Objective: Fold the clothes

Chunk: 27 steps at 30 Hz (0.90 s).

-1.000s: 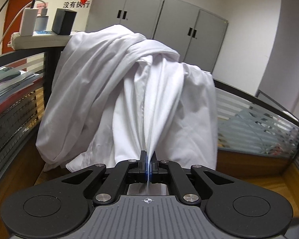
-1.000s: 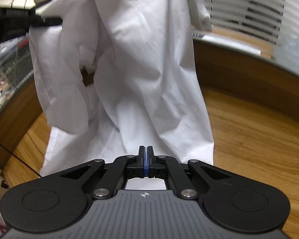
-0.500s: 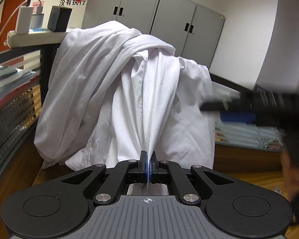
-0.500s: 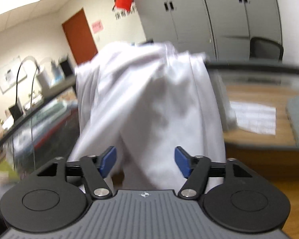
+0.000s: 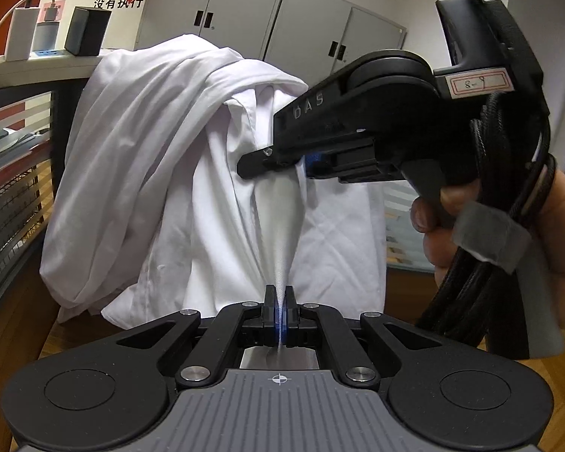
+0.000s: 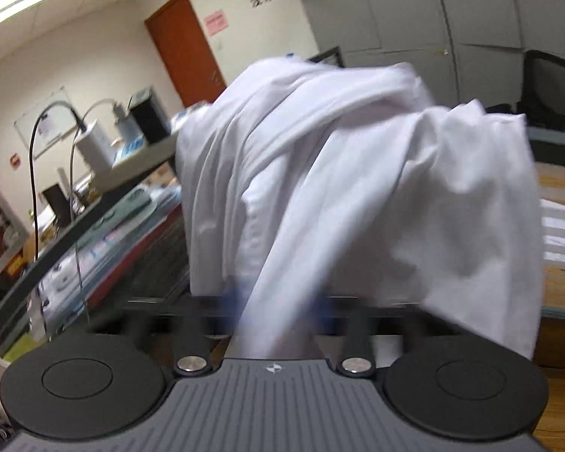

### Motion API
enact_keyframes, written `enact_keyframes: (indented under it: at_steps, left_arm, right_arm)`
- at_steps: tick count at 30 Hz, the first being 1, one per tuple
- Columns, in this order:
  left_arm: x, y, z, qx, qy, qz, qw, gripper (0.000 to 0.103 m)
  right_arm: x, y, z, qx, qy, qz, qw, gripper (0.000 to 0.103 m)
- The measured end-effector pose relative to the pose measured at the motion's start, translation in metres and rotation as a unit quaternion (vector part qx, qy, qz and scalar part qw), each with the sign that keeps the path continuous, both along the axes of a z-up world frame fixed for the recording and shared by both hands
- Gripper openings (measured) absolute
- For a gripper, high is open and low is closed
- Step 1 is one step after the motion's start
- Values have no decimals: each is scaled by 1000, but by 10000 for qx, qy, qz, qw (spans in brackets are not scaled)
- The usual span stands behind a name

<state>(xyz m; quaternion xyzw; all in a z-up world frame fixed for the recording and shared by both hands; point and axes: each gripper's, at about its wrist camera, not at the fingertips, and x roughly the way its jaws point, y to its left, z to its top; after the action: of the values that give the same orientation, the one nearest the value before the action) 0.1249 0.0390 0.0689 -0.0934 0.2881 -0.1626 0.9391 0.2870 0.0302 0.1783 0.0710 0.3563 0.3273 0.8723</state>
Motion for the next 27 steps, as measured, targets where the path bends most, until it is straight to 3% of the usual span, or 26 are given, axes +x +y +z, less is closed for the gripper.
enact_keyframes:
  at_steps: [8, 12, 20, 27]
  left_arm:
    - [-17, -6, -7, -210, 150, -340, 9991, 3]
    - [-35, -13, -21, -110, 405, -611, 9972, 3]
    - [-70, -3, -57, 62, 1040, -938, 9901, 8]
    - [-83, 12, -60, 385, 1082, -741, 9906, 47]
  right_arm:
    - [-42, -8, 4, -131, -460, 121, 9988, 4]
    - [-67, -20, -7, -91, -304, 192, 9993, 4]
    - [-124, -58, -63, -443, 87, 167, 9988, 3]
    - [-156, -85, -108, -836, 395, 78, 9957, 3]
